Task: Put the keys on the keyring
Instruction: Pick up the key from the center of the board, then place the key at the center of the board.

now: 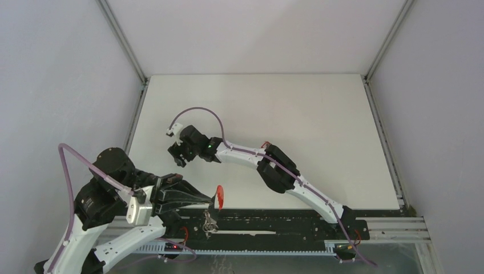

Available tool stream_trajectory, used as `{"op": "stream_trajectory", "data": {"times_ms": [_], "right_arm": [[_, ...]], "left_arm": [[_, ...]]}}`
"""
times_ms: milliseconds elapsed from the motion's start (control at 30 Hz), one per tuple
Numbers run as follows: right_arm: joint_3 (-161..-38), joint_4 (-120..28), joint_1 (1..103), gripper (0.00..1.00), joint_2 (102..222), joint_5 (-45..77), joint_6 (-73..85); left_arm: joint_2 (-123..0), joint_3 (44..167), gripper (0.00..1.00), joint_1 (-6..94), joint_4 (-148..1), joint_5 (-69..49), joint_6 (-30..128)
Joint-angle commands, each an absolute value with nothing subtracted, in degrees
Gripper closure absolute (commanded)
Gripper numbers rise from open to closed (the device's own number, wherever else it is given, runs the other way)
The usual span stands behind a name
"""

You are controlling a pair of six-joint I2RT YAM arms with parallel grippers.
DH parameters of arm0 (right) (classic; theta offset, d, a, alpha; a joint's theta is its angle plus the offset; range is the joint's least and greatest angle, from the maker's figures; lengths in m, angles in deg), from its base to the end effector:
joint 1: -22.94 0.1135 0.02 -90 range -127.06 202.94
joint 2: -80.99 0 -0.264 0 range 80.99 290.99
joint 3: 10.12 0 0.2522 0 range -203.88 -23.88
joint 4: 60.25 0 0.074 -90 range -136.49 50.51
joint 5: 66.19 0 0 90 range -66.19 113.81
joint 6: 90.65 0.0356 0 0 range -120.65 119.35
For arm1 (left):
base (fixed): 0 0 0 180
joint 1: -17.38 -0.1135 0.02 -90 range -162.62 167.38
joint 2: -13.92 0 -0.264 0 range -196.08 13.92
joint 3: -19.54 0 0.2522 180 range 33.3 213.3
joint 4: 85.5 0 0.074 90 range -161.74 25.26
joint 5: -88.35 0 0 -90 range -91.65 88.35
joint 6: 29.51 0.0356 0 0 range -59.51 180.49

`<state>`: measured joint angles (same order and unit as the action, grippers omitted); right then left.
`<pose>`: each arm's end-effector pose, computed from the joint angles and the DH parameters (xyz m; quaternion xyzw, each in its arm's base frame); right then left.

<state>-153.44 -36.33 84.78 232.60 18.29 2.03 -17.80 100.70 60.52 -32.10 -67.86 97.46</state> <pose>0.2775 0.5257 0.1443 -0.4519 0.7490 0.2933 0.3856 0.0124 -0.0563 0.4378 0.6793 0.2290 -0.4295 0.5492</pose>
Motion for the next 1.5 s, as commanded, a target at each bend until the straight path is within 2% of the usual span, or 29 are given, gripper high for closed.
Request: {"op": "stream_trajectory", "data": {"times_ms": [0, 67, 133, 233, 333, 533, 833, 1167, 1333, 1467], "right_arm": [[-156.5, -32.6, 84.2, 0.21, 233.6, 20.1, 0.6], [-156.2, -32.5, 83.8, 0.25, 233.5, 20.2, 0.2], [-154.8, -32.7, 83.4, 0.34, 232.9, 19.8, 0.0], [-148.3, -35.5, 82.9, 0.57, 229.9, 18.2, -0.2], [-141.9, -39.8, 83.0, 0.75, 226.7, 16.6, -0.5], [-136.0, -40.4, 82.9, 1.0, 221.8, 16.1, -1.9], [-102.2, -55.2, 77.3, 1.0, 197.8, 8.3, 3.5], [-78.3, -52.5, 74.0, 1.0, 171.5, 4.6, 11.6], [-75.1, -41.5, 70.5, 1.0, 161.2, 7.8, 13.6], [-74.3, -32.9, 68.9, 1.0, 157.8, 12.2, 11.0]], "left_arm": [[-18.2, 101.0, 1.0, 60.8, -34.1, -67.1, 95.5], [-18.2, 101.0, 1.0, 60.8, -33.9, -66.1, 95.5], [-18.2, 100.9, 1.0, 60.8, -33.3, -64.5, 95.9], [-18.8, 101.5, 1.0, 60.7, -30.9, -62.5, 97.9], [-19.2, 102.2, 1.0, 60.6, -29.5, -61.7, 98.3], [-18.5, 101.8, 1.0, 60.4, -28.6, -59.8, 98.4], [-18.8, 99.9, 1.0, 60.0, -29.9, -57.8, 98.1], [-21.5, 95.3, 1.0, 56.2, -37.5, -61.3, 87.6], [-24.0, 91.2, 1.0, 48.7, -44.2, -65.8, 80.4], [-27.7, 88.7, 1.0, 44.6, -45.7, -66.1, 82.2]]}}
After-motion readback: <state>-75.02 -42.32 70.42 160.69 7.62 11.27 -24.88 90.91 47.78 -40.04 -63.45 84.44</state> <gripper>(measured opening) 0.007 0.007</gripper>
